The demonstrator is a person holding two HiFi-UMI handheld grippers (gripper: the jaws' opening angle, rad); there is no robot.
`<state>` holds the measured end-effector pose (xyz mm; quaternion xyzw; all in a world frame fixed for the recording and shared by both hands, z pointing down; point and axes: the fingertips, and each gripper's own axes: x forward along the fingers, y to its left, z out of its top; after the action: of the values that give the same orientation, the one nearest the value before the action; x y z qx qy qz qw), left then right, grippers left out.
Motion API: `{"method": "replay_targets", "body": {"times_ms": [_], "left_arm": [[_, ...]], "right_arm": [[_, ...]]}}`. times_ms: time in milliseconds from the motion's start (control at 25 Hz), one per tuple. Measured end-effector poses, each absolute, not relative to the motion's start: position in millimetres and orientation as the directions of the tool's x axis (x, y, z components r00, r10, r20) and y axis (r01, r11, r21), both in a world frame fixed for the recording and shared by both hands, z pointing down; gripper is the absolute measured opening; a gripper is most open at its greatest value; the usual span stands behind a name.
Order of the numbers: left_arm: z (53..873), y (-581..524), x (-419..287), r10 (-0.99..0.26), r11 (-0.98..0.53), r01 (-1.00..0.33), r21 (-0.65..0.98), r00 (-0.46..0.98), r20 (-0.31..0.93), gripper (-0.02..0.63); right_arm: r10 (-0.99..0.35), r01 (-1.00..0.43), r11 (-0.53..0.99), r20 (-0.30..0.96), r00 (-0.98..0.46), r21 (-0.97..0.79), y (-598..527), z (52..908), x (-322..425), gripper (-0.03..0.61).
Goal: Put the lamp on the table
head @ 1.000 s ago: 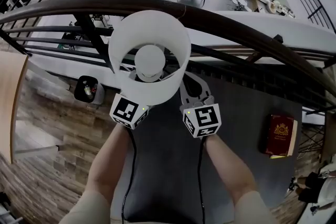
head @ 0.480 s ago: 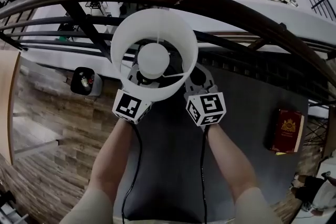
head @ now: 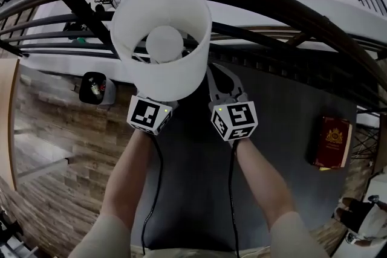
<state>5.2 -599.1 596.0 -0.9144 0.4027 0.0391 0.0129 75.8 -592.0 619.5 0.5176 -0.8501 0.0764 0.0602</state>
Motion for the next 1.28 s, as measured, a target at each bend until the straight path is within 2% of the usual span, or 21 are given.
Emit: {"method": "replay_targets", "body": {"times_ms": [400, 560, 800, 1280], "left_arm": [[602, -598, 2, -0.749, -0.662, -0.749, 0.003, 0.662, -0.029, 0.094], [602, -592, 4, -0.747, -0.665, -0.746, 0.020, 0.665, -0.015, 0.184], [619, -576, -6, -0.789, -0.611, -0.791, 0.020, 0.611, 0.059, 0.274], [636, -480, -30, -0.791, -0.562, -0.818, 0.118, 0.574, 0.213, 0.279]], "right_arm": [[-0.871, -0.897, 0.434, 0.219, -0.441, -0.079, -575, 627, 77, 0.000], [-0.866, -0.893, 0.443, 0.222, -0.448, -0.075, -566, 621, 74, 0.000], [-0.861, -0.890, 0.449, 0.229, -0.455, -0.080, -549, 606, 69, 0.000], [-0.885, -0.906, 0.414, 0.194, -0.422, -0.086, -500, 543, 82, 0.000]]}}
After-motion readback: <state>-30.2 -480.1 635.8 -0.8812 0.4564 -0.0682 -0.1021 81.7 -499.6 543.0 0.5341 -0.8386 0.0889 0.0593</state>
